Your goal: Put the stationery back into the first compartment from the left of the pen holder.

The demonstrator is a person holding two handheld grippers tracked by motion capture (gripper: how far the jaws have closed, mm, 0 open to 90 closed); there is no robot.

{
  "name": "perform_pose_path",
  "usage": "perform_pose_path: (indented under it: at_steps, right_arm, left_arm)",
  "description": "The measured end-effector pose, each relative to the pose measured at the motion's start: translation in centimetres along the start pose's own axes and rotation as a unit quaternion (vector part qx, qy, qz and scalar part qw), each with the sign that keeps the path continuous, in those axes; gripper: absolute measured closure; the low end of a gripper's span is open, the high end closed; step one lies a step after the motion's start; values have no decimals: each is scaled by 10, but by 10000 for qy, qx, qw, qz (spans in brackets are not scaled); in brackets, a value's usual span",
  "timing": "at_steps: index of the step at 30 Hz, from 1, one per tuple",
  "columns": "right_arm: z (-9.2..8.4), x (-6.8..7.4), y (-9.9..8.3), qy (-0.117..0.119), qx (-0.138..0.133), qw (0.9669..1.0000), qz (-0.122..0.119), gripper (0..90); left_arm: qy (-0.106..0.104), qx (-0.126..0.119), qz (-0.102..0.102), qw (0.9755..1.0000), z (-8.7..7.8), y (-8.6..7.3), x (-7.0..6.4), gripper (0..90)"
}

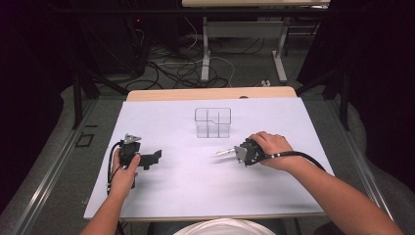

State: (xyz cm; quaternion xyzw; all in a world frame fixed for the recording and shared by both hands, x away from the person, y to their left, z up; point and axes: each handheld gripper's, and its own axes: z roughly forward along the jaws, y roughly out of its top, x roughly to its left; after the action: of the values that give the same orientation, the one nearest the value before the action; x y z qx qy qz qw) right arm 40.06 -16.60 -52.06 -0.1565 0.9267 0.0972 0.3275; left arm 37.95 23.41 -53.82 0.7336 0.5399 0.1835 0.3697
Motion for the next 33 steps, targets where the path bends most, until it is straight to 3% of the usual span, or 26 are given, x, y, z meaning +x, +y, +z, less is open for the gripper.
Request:
perform_pose_path:
  at_steps: [3, 11, 16, 19, 20, 22, 25, 29, 30, 33]
  right_arm:
    - [0, 2, 3, -127, -79, 9999, 69, 803]
    - [-5, 6, 17, -728, -237, 9959, -476, 803]
    - [-9, 7, 23, -1044, -225, 9902, -896, 803]
    - [-14, 9, 25, -1470, -259, 9822, -1137, 803]
    - [-14, 9, 25, -1470, -259, 9822, -1137, 803]
    - [-17, 9, 26, -1626, -225, 9773, -1337, 803]
    - [-21, 13, 26, -2097, -216, 9614, -1767, 803]
    - [-25, 14, 27, -2473, -290, 9450, -2120, 803]
    - [-26, 13, 27, -2498, -284, 9434, -2162, 803]
    - [-31, 13, 29, -2809, -328, 9283, -2414, 803]
  left_arm:
    - [-60, 39, -6, 10000, 0, 0, -1, 2]
    - [-297, 37, -22, 9995, 0, 3, -4, 2]
    - [-434, 9, 18, 9991, 1, 5, -10, 2]
    - [-480, -8, 50, 9988, 2, 7, -14, 2]
    - [-522, -18, 29, 9986, 1, 7, -15, 2]
    - [-549, -6, 73, 9985, 1, 7, -17, 2]
    - [-593, -10, 103, 9982, 1, 7, -19, 2]
    - [-656, 31, 155, 9977, 2, 7, -21, 3]
    - [-672, 48, 175, 9976, 2, 7, -22, 5]
    - [-788, 39, 169, 9967, 1, 9, -26, 12]
